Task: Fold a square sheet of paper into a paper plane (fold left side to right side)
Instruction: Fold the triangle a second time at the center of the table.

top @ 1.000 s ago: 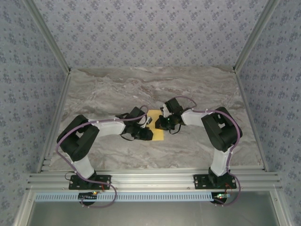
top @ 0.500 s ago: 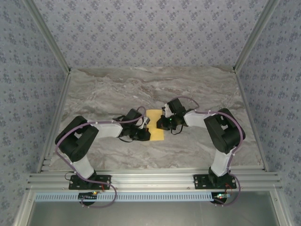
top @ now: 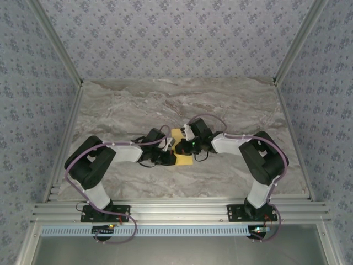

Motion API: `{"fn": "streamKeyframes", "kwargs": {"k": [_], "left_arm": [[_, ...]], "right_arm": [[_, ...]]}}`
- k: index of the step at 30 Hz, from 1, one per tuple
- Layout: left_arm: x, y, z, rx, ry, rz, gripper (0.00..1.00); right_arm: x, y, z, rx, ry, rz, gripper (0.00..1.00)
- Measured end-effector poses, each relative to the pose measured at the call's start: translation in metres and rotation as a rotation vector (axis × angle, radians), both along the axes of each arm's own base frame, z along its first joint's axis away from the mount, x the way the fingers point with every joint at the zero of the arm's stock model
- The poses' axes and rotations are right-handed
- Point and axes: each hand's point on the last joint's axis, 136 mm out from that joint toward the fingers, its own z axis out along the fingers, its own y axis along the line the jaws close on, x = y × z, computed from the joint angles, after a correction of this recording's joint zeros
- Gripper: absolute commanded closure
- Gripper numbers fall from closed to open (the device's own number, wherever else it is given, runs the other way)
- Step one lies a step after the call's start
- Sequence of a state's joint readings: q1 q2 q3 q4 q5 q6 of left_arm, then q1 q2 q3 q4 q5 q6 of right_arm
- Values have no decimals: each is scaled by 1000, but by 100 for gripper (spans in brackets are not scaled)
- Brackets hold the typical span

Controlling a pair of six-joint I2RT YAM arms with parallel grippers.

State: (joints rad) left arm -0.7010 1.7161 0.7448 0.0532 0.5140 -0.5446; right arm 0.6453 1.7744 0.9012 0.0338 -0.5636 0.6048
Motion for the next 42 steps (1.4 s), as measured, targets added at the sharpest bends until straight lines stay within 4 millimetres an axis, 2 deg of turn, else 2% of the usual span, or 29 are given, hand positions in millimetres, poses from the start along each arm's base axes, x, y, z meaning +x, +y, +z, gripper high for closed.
{"fn": "streamKeyframes", "kwargs": {"k": [5,12,27,38,42], "left_arm": [[0,0,0,-2,1,0,99],[0,1,0,-9,7,0,99],[1,2,-1,-45,18,-4,100],[0,1,-1,-57,23,-2,100],[0,1,-1,-59,22,-2,98]], "right_arm": [[-1,-3,-18,-43,30,-6,94],[0,-8,-26,-96,23,0,94],[12,-29,-29,-81,11,-1,94],[37,-59,-29,-86,11,-55,94],[40,-62,-29,-84,28,-51,94]]}}
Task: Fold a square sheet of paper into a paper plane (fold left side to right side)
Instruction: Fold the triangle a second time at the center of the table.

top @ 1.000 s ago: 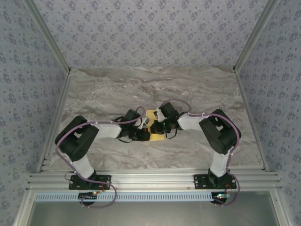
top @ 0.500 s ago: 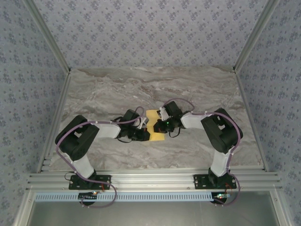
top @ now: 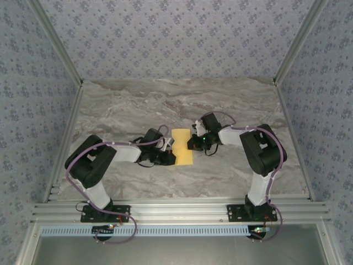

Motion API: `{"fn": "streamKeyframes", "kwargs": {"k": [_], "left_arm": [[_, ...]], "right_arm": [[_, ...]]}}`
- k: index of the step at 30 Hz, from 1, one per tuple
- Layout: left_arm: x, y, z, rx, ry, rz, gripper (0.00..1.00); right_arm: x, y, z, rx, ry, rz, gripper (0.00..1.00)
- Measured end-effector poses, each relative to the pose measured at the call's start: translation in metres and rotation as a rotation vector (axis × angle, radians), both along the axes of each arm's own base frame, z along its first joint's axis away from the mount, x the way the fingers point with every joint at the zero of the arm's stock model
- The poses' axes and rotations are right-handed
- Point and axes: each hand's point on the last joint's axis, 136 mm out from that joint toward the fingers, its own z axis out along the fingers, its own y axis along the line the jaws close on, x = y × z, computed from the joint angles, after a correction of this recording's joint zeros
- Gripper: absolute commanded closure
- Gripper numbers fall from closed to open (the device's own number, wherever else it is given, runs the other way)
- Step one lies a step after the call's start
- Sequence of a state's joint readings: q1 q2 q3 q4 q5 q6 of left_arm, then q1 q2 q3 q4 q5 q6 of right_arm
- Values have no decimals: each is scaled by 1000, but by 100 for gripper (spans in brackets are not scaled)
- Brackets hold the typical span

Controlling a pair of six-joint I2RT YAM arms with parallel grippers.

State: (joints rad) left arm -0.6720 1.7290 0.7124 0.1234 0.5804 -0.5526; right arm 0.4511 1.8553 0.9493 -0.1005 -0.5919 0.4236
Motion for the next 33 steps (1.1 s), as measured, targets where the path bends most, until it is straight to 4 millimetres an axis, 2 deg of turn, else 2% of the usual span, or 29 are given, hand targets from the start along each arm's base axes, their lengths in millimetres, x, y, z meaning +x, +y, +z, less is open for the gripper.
{"fn": "streamKeyframes", "kwargs": {"k": [9,17,19,21,27,30,33], "left_arm": [[0,-1,7,13,39,9,93],[23,-29,54,-56,-19,-31,94],[29,-35,57,-61,-32,-45,94],[30,-37,51,-50,-26,-55,94],[19,-29,16,33,51,-72,94],[15,-24,5,70,70,-78,95],[14,-22,2,84,69,-83,95]], "right_arm": [[-1,0,-1,7,10,7,95],[-1,0,-1,7,11,8,95],[-1,0,-1,7,11,7,95],[-1,0,-1,7,11,8,95],[-1,0,-1,4,6,15,95],[-1,0,0,2,5,18,95],[-1,-1,-1,-3,4,19,95]]}}
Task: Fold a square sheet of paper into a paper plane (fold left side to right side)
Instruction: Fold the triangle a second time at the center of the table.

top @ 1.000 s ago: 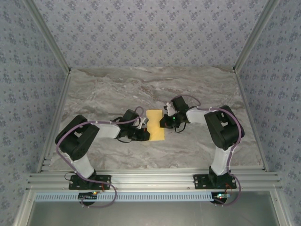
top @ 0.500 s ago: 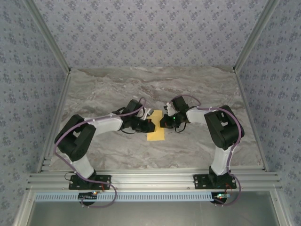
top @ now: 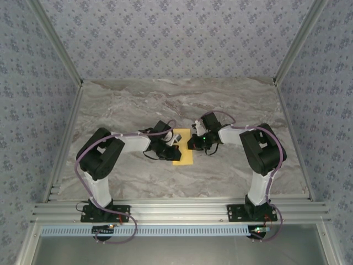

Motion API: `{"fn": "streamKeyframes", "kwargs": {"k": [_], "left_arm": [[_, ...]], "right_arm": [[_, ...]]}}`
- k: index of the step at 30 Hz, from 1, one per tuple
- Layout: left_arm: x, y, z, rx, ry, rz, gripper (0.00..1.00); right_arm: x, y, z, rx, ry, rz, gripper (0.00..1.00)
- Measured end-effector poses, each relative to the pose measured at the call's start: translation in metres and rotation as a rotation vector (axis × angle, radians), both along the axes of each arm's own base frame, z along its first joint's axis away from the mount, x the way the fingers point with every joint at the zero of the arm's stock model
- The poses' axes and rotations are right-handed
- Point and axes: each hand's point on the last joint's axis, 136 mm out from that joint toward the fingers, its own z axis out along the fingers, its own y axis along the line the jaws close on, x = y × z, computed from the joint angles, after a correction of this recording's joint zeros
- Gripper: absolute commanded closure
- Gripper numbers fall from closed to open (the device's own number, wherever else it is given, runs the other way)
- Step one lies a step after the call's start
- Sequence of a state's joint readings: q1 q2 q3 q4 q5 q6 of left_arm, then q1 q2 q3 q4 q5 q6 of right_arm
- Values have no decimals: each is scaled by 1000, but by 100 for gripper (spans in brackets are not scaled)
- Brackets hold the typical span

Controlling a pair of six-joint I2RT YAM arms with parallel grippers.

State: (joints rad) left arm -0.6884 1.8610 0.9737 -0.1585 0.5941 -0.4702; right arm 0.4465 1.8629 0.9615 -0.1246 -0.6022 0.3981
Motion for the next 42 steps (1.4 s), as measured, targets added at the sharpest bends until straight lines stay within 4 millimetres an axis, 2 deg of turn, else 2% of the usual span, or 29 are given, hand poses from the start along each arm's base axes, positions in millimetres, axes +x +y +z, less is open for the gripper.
{"fn": "streamKeyframes", "kwargs": {"k": [7,15,21,26,29,31,34,39,42], "left_arm": [[-3,4,-1,-3,-19,-4,96],[-27,27,-2,4,-26,11,98],[-38,41,-2,6,-28,40,98],[-41,56,-1,25,3,82,90],[-35,61,7,16,1,115,80],[-29,62,15,-3,-11,135,71],[-12,58,29,-36,-37,163,59],[25,42,52,-99,-106,193,51],[42,33,50,-108,-117,197,51]], "right_arm": [[0,0,0,-4,1,2,95],[0,0,0,-9,4,4,95],[0,-1,0,-10,6,4,95],[1,1,1,-2,5,1,90],[6,1,4,17,-3,-19,79],[10,-1,9,35,-16,-40,68],[16,-5,25,62,-55,-69,55],[20,-18,59,76,-160,-99,40],[14,-25,67,79,-185,-105,36]]}}
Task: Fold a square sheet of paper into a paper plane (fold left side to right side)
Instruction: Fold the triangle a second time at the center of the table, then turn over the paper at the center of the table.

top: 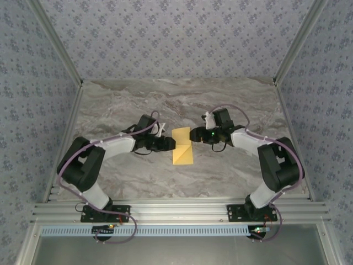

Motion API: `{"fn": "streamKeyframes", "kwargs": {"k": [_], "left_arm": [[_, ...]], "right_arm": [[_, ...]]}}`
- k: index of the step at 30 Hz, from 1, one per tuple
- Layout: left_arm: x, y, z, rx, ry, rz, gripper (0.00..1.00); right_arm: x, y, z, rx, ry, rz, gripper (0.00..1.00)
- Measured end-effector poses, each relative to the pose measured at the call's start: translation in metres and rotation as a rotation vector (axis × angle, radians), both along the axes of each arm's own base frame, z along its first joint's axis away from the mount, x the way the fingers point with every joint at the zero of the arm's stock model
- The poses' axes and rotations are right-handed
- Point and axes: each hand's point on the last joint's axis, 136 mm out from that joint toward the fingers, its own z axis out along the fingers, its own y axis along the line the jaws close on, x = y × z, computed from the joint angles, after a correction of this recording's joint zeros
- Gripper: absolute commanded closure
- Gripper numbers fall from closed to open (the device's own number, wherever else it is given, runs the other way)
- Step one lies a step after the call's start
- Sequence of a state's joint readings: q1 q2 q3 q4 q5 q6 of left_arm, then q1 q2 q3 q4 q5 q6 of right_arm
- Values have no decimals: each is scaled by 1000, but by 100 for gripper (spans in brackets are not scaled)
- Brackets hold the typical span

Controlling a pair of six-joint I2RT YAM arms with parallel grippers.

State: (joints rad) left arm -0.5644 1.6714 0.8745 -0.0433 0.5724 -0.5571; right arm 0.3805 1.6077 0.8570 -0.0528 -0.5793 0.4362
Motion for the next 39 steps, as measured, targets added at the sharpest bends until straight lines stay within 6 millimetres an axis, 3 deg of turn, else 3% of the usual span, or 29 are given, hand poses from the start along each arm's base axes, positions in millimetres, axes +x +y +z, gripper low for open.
{"fn": "streamKeyframes", "kwargs": {"k": [3,7,11,25,29,34,36,39], "left_arm": [[8,-6,-12,3,19,-1,53],[9,-8,-28,12,56,-4,74],[11,-10,-28,8,48,-4,88],[13,-9,-17,0,18,-1,90],[14,-8,-16,4,12,1,89],[14,-3,-15,13,3,12,74],[15,4,-12,15,-2,30,65],[16,20,0,5,-12,80,49]], "right_arm": [[-12,-6,-8,-10,24,-3,36],[-27,-10,-22,-15,68,4,37],[-32,-4,-21,15,89,18,38],[-24,40,-41,75,182,63,41],[-21,48,-44,89,202,64,49],[-18,54,-43,117,223,51,82],[-17,55,-41,127,223,50,92],[-14,55,-34,141,205,48,96]]}}
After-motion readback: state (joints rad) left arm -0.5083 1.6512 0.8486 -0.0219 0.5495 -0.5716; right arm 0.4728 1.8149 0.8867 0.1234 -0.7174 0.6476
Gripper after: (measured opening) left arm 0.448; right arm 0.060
